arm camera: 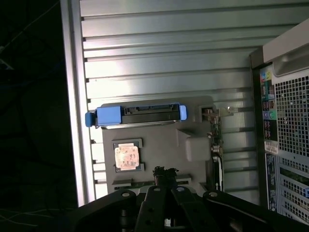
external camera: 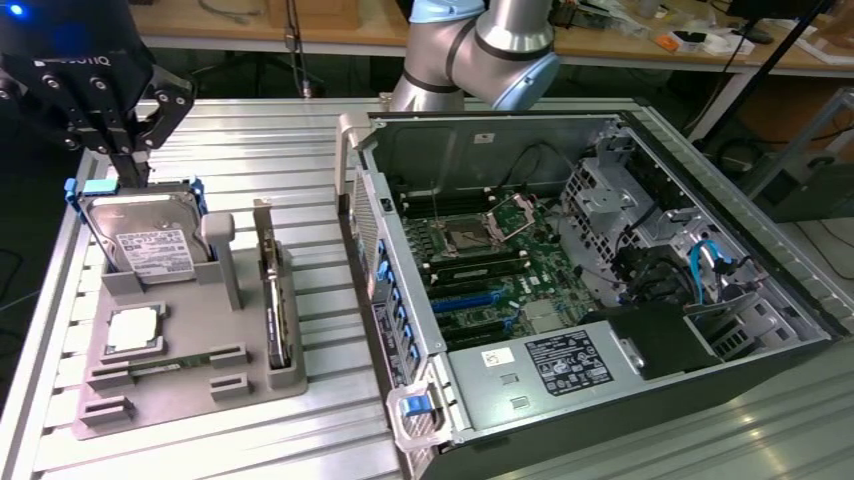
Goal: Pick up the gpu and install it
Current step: 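Reach for the gpu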
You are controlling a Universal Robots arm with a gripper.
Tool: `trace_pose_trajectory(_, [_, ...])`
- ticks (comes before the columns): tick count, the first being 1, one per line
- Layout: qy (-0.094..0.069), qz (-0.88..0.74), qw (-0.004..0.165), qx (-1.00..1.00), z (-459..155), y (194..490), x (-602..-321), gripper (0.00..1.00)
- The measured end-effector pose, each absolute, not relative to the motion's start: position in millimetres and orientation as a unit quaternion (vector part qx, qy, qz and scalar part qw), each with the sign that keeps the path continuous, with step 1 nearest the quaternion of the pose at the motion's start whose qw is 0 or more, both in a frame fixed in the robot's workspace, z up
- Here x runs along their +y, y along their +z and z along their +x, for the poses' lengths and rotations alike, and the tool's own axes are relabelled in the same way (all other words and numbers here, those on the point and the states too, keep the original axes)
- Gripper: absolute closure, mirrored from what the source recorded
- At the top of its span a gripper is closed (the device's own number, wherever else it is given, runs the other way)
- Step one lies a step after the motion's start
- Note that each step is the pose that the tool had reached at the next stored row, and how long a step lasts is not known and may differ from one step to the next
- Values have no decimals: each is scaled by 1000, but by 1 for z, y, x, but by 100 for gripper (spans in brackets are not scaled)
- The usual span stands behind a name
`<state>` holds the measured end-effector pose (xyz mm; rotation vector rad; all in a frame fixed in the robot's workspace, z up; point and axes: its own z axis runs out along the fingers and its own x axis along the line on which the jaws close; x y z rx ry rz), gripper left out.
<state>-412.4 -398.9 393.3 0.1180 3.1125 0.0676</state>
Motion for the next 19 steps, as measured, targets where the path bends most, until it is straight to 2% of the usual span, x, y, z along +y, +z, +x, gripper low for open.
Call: trace_pose_trajectory(19, [22,38,13,999,-422,393,-399,89])
